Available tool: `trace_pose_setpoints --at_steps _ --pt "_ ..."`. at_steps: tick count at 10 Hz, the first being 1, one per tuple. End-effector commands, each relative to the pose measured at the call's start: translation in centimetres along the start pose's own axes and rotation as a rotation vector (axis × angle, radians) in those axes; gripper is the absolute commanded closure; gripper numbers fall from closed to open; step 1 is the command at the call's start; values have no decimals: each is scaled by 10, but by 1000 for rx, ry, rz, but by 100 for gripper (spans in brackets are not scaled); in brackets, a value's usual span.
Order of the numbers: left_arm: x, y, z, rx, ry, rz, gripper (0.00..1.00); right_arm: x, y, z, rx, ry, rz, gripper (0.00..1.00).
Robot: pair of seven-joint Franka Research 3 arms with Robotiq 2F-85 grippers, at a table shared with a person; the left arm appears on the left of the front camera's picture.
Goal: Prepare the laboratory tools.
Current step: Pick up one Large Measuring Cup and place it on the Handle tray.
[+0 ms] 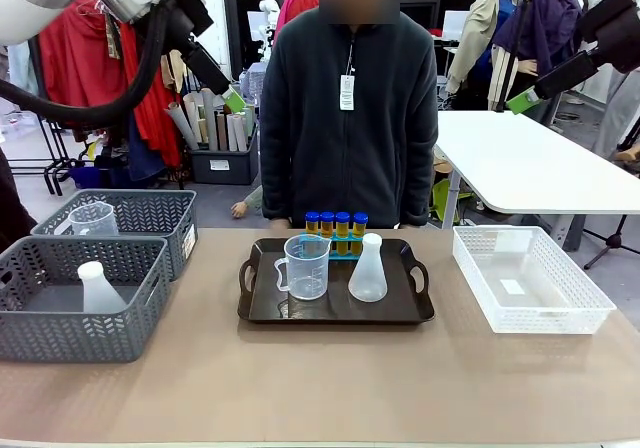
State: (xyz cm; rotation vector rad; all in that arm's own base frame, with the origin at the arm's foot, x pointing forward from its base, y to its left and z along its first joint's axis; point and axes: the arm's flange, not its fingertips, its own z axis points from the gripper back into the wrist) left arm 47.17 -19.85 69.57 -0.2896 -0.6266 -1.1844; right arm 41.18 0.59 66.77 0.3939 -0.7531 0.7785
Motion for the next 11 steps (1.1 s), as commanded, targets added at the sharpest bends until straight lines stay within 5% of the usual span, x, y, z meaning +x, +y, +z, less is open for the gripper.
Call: trace_pose_setpoints --at_steps 1,11 --pt "-1 -1 2 -1 5 -1 0 2 0 0 20 -26 2 0" --pt "-1 -1 2 -1 5 -1 0 2 0 0 20 -26 2 0"
